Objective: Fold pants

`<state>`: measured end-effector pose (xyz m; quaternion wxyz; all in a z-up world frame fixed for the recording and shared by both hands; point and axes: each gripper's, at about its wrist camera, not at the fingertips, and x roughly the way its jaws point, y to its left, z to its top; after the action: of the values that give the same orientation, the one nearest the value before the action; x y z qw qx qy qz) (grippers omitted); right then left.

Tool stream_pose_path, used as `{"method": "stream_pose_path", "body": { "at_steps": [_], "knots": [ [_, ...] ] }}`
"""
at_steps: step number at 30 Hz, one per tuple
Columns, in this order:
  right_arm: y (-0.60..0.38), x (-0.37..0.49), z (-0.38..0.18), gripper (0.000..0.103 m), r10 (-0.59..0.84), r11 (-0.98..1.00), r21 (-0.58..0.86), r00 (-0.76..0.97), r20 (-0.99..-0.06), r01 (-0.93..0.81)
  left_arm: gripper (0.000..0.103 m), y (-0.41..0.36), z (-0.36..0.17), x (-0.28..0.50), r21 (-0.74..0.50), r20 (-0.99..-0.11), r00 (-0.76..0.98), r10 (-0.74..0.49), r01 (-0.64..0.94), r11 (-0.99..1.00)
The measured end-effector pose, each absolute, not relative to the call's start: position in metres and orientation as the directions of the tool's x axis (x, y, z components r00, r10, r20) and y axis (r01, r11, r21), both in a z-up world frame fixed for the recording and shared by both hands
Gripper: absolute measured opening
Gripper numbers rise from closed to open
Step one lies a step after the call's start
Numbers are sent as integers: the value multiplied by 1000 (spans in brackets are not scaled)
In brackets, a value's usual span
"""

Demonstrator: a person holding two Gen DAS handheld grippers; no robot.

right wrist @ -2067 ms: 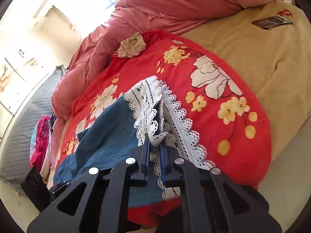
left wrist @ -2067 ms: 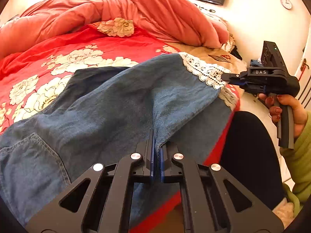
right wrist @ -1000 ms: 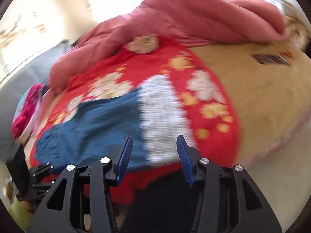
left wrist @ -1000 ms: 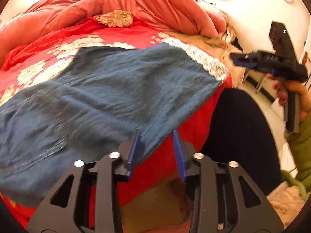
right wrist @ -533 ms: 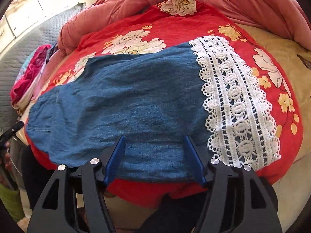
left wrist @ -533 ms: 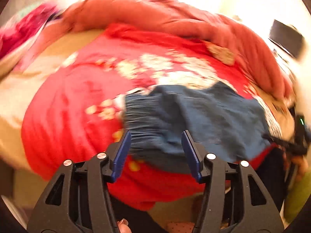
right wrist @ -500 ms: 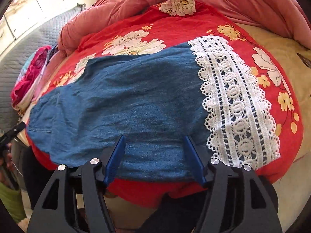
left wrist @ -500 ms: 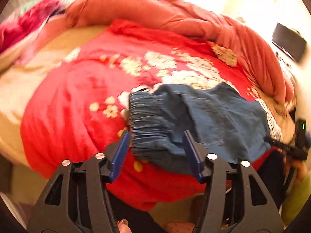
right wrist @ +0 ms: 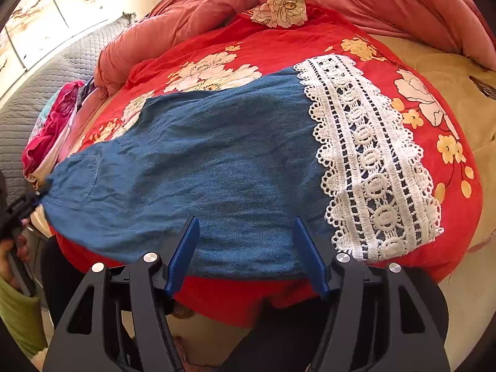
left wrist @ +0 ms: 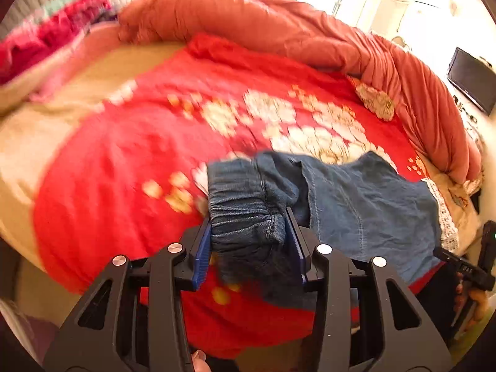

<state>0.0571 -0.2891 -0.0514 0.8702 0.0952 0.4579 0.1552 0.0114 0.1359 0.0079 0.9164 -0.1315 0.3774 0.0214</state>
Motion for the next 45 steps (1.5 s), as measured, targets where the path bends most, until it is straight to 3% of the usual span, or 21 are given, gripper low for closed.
{"method": "stream_pose_path", "body": {
  "at_steps": [5,10,16,21,24,28,34,37,40,45],
  "knots": [
    [-282,59,-52,70,349,937,290,532,-771,-194,38,137,-27,21,-189,-766,641,-52,-146,971],
    [-284,53,-37,70,334,942,266,577,-745,-203,45,147,-19,12,-231,-747,661,-73,-154,961],
    [-275,54,-15,70,354,935,245,618,-702,-257,48,148,25,-14,-64,-683,722,109,-208,976],
    [-258,64,-17,70,378,924,249,596,-708,-290,48,116,47,-6,-122,-646,763,-15,-84,989],
    [-249,64,-21,70,378,922,239,582,-720,-303,48,65,39,20,-188,-662,727,-182,74,979],
    [-253,64,-26,70,369,928,250,573,-732,-278,48,5,18,47,-181,-697,666,-266,195,964],
    [-271,68,-42,70,346,938,274,546,-763,-212,53,-30,-29,70,-123,-779,585,-227,212,969],
    [-273,69,-53,71,359,933,285,534,-766,-219,53,-31,-42,68,-101,-778,591,-213,217,971],
    [-279,68,-47,71,401,916,330,538,-742,-228,52,-28,-33,65,-118,-762,607,-225,212,970],
    [-312,72,-5,71,385,921,319,649,-656,-224,52,-25,24,71,-122,-661,700,-272,257,959]
  ]
}}
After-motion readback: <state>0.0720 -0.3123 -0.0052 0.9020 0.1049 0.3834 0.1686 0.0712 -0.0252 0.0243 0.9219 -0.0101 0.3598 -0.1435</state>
